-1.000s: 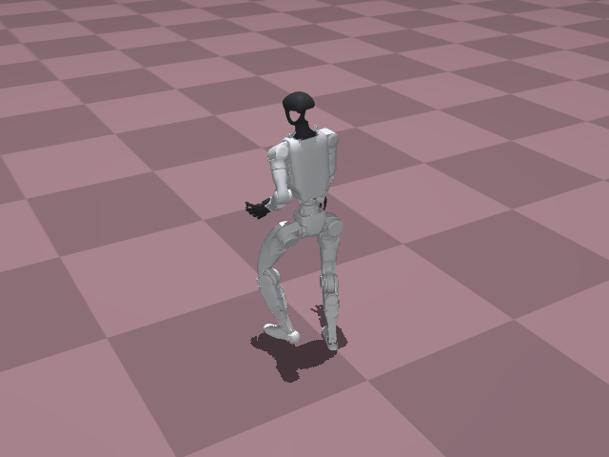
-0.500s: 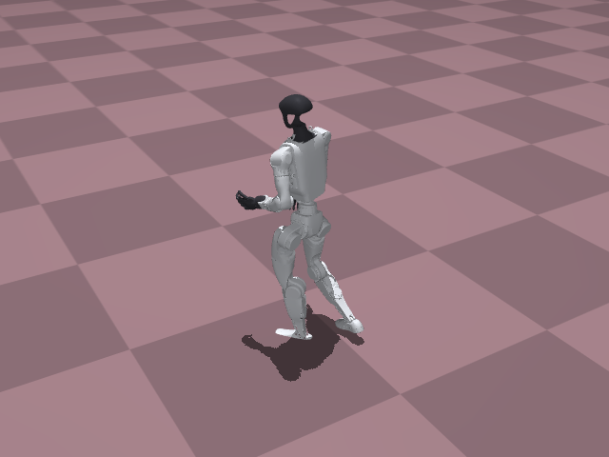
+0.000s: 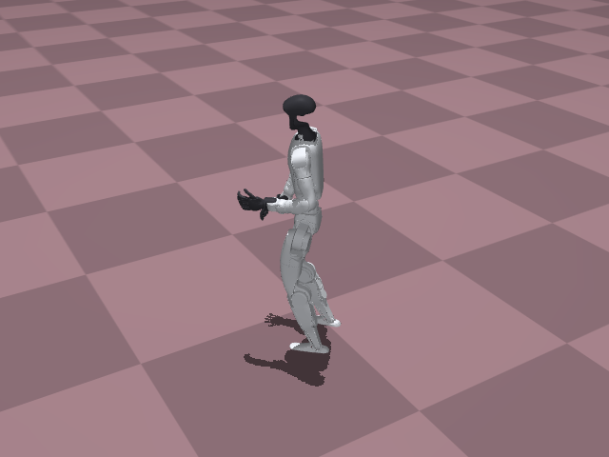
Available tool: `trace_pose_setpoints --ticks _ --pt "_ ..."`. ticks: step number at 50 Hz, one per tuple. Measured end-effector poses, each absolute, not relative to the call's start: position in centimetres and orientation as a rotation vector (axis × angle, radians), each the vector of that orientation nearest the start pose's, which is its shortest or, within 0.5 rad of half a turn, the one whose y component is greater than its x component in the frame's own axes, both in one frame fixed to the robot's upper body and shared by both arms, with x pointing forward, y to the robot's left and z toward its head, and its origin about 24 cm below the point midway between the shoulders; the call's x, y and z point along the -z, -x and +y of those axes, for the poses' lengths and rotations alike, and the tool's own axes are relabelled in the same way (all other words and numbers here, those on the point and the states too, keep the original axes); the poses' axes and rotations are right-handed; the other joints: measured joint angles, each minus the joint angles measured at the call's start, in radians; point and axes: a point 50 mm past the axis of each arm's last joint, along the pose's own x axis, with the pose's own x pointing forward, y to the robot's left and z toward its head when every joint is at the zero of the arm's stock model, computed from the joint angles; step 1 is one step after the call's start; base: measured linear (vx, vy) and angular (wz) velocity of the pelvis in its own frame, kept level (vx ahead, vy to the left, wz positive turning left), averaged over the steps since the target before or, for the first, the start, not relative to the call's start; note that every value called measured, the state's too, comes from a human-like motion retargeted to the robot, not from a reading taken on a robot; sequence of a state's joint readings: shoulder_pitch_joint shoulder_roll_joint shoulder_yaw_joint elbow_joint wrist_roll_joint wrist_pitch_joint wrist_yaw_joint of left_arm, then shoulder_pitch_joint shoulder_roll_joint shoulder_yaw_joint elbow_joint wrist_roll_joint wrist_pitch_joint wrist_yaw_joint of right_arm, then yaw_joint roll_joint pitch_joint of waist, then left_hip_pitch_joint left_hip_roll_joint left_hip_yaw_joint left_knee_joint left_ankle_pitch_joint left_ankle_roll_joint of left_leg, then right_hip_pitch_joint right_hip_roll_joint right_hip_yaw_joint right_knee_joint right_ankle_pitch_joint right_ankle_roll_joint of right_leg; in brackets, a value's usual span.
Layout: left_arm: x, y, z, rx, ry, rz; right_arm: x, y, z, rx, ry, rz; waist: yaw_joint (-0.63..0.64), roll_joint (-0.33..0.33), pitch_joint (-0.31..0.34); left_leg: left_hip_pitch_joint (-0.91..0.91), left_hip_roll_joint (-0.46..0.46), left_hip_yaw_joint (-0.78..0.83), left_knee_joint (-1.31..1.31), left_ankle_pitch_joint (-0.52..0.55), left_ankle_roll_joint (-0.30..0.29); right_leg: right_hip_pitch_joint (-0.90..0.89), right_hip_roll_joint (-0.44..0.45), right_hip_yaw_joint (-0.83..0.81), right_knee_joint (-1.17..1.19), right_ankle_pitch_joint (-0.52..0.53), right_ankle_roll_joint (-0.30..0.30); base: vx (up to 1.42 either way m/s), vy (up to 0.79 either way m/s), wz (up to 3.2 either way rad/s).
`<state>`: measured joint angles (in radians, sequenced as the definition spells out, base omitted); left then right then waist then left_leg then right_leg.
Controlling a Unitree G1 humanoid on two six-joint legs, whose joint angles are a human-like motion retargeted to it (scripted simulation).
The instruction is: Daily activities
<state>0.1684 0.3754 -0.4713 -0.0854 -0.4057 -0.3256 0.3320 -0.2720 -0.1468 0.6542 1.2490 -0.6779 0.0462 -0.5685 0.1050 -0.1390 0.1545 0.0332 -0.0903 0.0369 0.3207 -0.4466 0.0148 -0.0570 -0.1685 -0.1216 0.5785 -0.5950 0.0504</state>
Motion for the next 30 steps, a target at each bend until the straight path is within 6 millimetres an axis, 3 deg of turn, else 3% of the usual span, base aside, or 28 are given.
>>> trace_pose_setpoints --ticks 7,13,23,30 --pt "-6.1 -21.2 10.8 0.199 0.120 -0.191 12.2 -20.0 -17.2 -0.309 1.473 0.423 -0.043 0.031 -0.008 -0.016 0.052 0.047 0.012 0.002 -0.030 0.010 0.033 -0.023 -0.050 0.021 0.001 0.00 -0.04 0.06" --pt "-8.4 -21.7 8.2 0.331 0.115 -0.304 11.7 -20.6 -17.0 -0.314 1.514 0.363 -0.090 0.040 -0.021 0.005 0.063 0.077 -0.063 0.028 -0.043 -0.006 0.045 -0.010 -0.076 0.031 0.011 -0.01 -0.01 -0.21" --pt "-11.3 -21.6 3.3 0.578 0.156 -0.423 11.4 -21.0 -14.8 -0.449 1.619 0.178 -0.141 0.046 -0.044 0.037 0.072 0.137 -0.187 0.091 -0.064 -0.045 0.061 0.015 -0.107 0.055 0.037 -0.05 -0.03 -0.34" --pt "-12.1 -20.7 0.0 0.749 0.201 -0.430 11.1 -21.0 -12.7 -0.551 1.666 0.020 -0.160 0.050 -0.053 0.042 0.089 0.182 -0.213 0.114 -0.080 -0.063 0.079 0.025 -0.130 0.066 0.049 -0.08 -0.08 -0.38"
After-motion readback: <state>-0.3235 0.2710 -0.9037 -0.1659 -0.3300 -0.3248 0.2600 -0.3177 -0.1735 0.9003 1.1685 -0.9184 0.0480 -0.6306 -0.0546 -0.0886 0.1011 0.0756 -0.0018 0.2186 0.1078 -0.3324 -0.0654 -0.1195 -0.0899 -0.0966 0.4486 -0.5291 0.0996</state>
